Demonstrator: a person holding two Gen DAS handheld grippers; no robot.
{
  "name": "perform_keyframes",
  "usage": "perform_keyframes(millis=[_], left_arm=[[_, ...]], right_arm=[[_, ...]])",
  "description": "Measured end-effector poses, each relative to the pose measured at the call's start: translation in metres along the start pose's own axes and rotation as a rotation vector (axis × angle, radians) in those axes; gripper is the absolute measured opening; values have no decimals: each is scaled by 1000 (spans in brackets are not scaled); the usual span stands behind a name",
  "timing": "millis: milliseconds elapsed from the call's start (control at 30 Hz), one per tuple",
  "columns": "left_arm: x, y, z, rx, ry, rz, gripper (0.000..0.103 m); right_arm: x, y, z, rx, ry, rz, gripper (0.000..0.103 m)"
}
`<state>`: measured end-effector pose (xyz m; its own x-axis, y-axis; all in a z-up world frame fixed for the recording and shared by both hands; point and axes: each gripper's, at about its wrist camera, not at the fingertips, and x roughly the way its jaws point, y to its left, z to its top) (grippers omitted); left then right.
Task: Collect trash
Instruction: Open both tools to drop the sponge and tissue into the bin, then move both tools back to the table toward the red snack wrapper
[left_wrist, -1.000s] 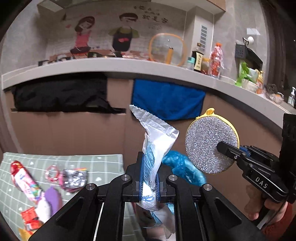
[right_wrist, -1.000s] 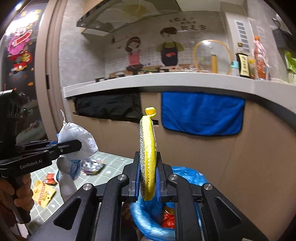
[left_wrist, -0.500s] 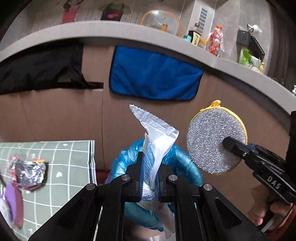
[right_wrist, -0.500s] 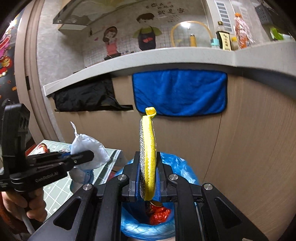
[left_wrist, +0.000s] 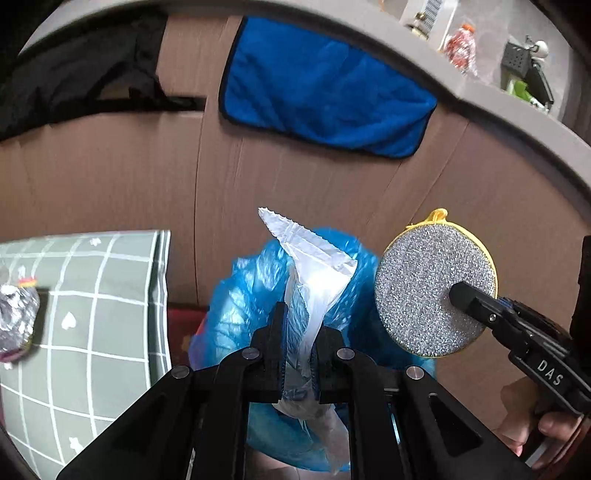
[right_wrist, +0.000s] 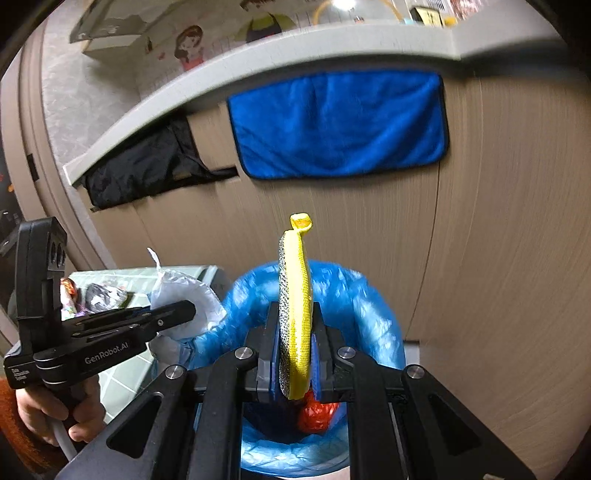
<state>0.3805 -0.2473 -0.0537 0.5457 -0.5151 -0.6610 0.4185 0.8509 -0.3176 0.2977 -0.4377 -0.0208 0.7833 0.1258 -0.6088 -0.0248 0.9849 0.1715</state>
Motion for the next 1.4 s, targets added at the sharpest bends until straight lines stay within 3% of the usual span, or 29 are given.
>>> perform_keyframes(millis=[133, 300, 367, 600, 733, 1000, 1133, 1400], left_arm=[[14, 9, -5, -33, 32, 0, 15], [24, 16, -5, -70, 84, -32, 35], [20, 17, -2, -82, 90, -39, 35], [-28, 24, 5, -47, 1, 28, 37], [-63, 36, -6, -25, -7, 76, 37], [-142, 95, -35, -84, -44, 159, 37], [-185, 132, -50, -83, -78, 237, 37], [-264, 220, -89, -177, -140, 401, 37]], right_arm=[[19, -12, -13, 46, 52, -11, 13], [24, -20, -25, 91, 77, -14, 18], [19, -17, -27, 78, 68, -24, 27], [-3, -9, -28, 49, 34, -82, 28], [-13, 3, -28, 51, 31, -62, 28], [-23, 61, -23, -5, 11, 31, 28], [-21, 100, -21, -57, 17, 78, 28], [-6, 188, -15, -138, 60, 189, 28]])
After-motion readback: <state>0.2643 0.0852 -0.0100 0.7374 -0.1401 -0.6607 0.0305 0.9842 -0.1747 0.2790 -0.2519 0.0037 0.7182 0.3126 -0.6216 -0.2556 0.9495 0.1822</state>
